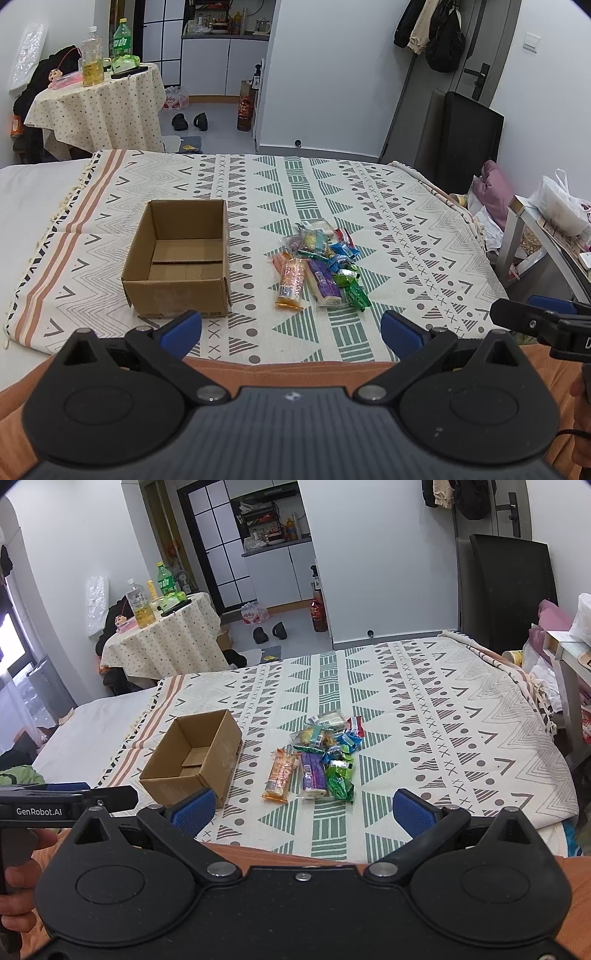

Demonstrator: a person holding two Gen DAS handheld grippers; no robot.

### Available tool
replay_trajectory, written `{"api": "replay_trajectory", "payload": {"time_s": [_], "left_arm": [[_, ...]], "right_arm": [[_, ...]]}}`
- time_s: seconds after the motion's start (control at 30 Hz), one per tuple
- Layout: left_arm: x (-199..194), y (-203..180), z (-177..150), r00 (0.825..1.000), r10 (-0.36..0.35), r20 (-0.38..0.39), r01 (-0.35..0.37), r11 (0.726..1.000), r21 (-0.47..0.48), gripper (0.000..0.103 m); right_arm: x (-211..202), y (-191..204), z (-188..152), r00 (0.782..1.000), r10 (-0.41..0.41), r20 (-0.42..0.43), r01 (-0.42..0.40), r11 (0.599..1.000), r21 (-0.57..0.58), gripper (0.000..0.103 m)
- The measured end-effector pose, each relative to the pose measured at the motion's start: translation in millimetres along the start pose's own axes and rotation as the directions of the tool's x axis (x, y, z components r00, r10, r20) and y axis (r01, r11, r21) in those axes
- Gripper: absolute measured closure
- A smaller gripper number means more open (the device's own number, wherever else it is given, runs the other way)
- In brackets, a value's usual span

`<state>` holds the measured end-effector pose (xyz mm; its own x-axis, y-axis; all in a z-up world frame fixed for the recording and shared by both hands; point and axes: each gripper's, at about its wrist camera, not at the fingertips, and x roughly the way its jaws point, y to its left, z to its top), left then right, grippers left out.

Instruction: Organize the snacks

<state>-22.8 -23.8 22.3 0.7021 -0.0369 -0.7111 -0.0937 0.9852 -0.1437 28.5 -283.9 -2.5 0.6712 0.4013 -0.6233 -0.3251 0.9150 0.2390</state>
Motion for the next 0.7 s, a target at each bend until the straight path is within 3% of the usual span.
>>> {"api": "replay_trajectory", "payload": {"time_s": [0.7], "left_arm": [[3.7, -1.1, 3.4, 1.0, -0.001, 0.002, 0.001, 1.0, -0.007, 0.0]], "right_arm": [[5.2, -3.4, 4.6, 1.0, -0.011, -0.01, 0.011, 1.0, -0.029, 0.0]]}}
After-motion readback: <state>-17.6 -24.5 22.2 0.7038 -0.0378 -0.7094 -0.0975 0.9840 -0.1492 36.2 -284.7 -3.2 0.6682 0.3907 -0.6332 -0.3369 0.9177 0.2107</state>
